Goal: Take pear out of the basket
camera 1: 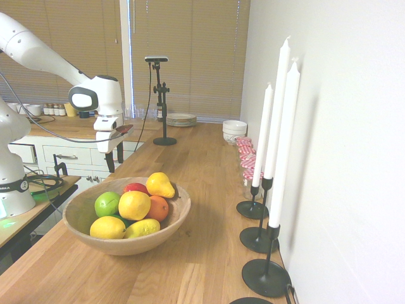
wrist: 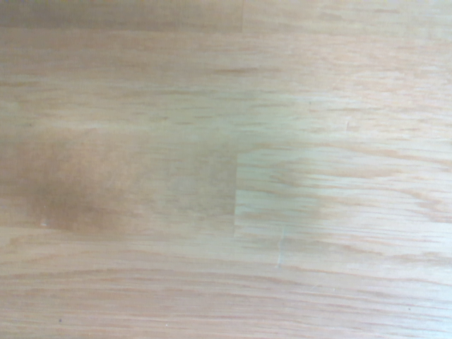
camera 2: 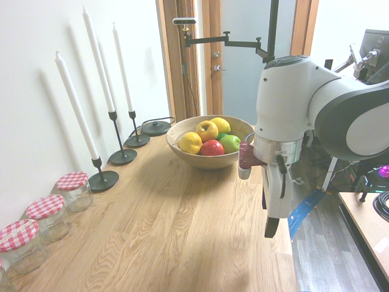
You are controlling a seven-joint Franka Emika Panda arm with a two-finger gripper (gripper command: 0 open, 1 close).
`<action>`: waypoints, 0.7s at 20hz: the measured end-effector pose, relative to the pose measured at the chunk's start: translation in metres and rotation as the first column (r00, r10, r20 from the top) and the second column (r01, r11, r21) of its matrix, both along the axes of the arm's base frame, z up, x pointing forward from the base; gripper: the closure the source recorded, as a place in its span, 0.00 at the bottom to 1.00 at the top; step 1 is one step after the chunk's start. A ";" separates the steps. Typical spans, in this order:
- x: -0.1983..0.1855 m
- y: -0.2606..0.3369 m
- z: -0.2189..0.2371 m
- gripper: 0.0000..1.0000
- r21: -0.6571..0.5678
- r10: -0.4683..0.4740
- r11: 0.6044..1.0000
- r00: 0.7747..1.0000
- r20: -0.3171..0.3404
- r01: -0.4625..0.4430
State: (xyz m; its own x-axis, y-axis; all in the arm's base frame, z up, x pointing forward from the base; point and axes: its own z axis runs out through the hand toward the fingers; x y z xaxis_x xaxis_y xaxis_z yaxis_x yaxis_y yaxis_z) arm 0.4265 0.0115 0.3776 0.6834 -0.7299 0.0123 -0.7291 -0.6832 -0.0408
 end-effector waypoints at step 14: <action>0.025 -0.100 0.151 0.00 0.001 -0.127 0.992 0.981 0.150 0.128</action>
